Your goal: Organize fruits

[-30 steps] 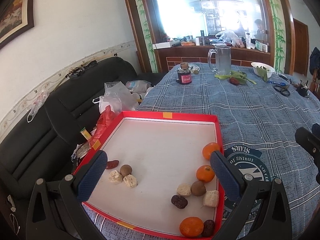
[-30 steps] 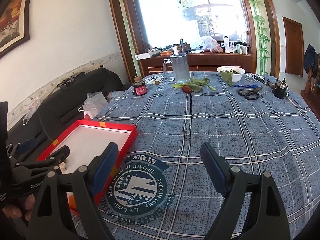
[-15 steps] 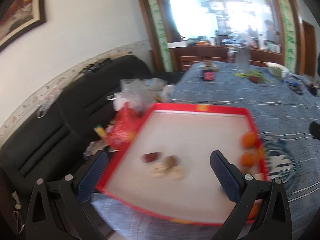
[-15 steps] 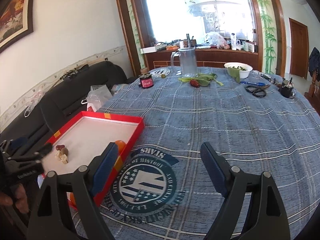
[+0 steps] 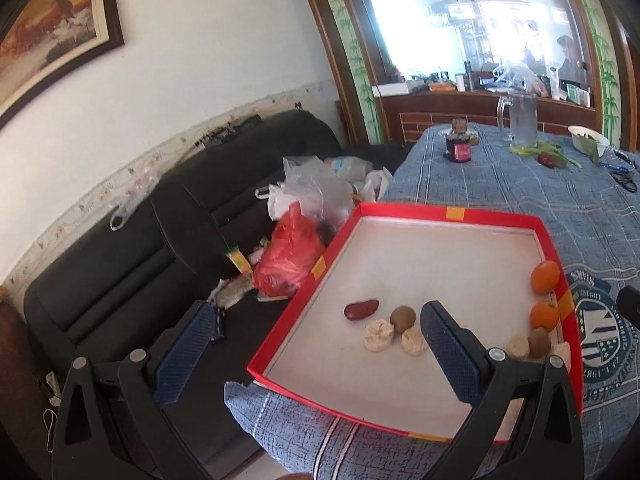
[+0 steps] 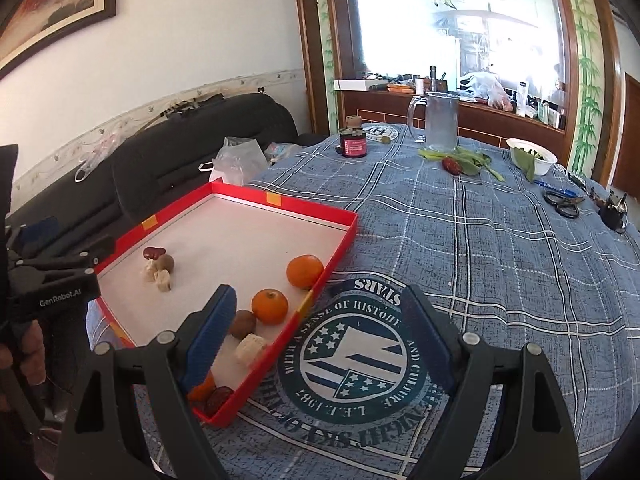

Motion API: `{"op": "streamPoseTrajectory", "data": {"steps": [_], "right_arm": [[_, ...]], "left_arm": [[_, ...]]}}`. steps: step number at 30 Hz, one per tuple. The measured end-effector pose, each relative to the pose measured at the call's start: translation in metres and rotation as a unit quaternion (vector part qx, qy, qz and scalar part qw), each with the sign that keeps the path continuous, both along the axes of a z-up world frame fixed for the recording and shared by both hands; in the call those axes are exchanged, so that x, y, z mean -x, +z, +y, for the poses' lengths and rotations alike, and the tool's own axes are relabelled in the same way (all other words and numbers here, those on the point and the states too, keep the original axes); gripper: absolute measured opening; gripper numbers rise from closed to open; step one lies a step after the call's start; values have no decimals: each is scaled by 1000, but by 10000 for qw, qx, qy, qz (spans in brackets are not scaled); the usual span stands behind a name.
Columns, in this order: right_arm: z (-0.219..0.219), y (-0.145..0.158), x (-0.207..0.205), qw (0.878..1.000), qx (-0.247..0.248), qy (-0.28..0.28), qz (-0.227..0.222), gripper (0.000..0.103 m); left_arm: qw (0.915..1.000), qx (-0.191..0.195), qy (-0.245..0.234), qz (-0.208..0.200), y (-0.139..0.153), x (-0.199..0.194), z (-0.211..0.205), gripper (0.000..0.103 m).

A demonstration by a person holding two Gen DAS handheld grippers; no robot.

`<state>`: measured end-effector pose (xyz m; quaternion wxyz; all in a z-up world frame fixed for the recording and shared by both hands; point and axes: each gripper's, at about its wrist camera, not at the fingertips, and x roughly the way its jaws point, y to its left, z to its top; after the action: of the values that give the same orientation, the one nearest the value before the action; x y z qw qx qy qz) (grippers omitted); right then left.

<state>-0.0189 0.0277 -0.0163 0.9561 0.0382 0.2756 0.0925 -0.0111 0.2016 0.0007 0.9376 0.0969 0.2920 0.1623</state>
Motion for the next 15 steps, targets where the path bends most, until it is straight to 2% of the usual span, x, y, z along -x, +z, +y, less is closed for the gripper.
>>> {"op": "streamPoseTrajectory", "data": {"steps": [5,15], "right_arm": [[-5,-1,-3,10000,-67,-40,48,85],[-3,0,-2,10000,-38,-15,30,85]], "left_arm": [[9995,292,-148,-14,5,2,-1,103],[9990,429,-91,-93,8,4,0,103]]}}
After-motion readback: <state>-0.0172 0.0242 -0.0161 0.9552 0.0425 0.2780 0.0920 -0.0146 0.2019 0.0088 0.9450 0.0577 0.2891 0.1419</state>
